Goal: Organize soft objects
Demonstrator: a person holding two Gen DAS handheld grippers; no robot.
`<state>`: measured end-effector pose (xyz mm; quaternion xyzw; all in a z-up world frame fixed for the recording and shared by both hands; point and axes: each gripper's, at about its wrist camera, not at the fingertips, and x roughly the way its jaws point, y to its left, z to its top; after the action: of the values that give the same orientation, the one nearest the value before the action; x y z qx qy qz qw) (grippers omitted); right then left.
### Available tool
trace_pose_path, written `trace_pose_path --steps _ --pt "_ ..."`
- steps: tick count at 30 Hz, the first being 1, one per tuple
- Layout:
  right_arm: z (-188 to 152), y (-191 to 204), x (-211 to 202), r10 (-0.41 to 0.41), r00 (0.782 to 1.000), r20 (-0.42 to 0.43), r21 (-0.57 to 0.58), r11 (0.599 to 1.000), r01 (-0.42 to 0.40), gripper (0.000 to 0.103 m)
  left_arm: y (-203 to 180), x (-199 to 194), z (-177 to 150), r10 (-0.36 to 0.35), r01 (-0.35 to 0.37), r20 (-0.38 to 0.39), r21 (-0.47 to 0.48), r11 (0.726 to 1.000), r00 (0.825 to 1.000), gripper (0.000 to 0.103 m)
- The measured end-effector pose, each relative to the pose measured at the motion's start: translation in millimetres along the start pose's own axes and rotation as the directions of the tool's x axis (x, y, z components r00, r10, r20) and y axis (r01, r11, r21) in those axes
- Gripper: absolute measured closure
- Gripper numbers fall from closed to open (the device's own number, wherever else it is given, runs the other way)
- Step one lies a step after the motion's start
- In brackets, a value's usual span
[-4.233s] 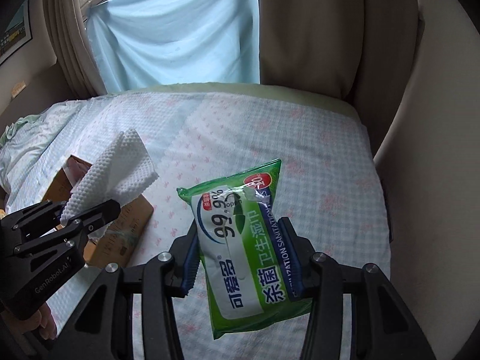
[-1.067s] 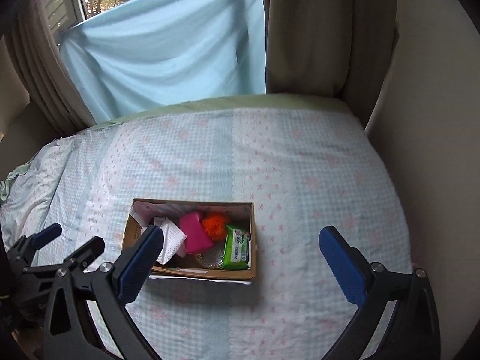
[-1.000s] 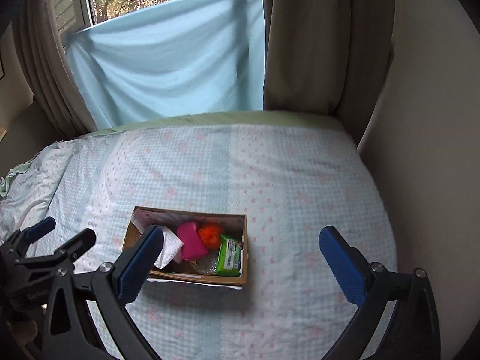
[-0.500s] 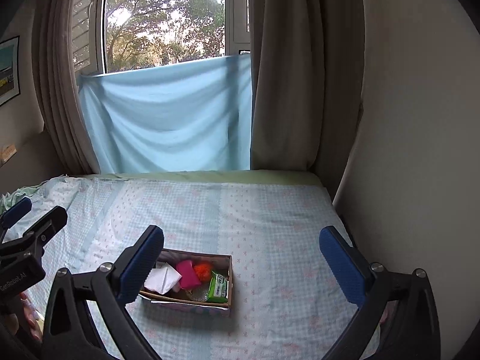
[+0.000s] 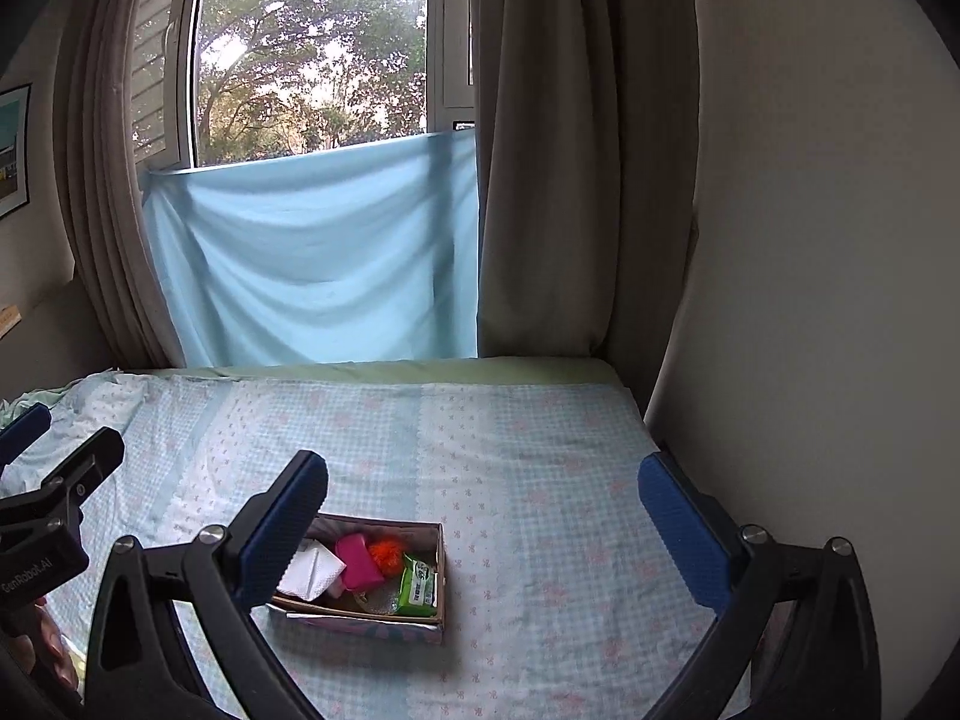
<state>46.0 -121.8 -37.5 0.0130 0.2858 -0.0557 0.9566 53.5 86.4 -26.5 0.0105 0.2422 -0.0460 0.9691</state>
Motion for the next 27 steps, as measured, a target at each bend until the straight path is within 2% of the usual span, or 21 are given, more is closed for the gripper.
trace_pose_path --steps 27 --pt "-0.6 -8.1 -3.6 0.001 1.0 0.009 0.006 1.0 -0.001 0.0 -5.2 3.6 2.0 -0.002 0.002 -0.007 0.005 1.0 1.0 0.0"
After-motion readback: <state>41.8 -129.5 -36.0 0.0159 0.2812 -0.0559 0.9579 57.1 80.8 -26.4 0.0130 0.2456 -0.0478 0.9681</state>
